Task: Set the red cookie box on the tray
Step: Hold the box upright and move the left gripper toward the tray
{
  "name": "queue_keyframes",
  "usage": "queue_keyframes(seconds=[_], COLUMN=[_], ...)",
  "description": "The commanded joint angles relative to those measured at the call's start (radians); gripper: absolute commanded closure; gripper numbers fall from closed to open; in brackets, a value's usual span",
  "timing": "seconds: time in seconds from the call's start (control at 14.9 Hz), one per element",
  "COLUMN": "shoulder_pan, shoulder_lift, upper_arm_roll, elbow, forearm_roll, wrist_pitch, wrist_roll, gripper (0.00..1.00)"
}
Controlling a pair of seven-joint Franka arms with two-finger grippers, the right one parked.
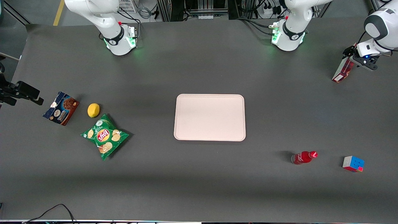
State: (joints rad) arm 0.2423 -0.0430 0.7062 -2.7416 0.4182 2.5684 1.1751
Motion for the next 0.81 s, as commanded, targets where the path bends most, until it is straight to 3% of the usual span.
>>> queue_keyframes(seconds=[0.0,0.47,0.74], shoulder_pan=[0.009,0.006,0.000], shoulder_lift=[0.003,0.003,-0.003], upper_arm_roll=[0.004,0.004,-0.004], elbow=[-0.013,-0.010,0.005], forearm_roll=[0.017,0.016,0.014], wrist_pitch=[0.018,0.023,0.023], wrist_roll=[0.006,-0.006,-0.014], gripper=[0.21,0.79,0.82])
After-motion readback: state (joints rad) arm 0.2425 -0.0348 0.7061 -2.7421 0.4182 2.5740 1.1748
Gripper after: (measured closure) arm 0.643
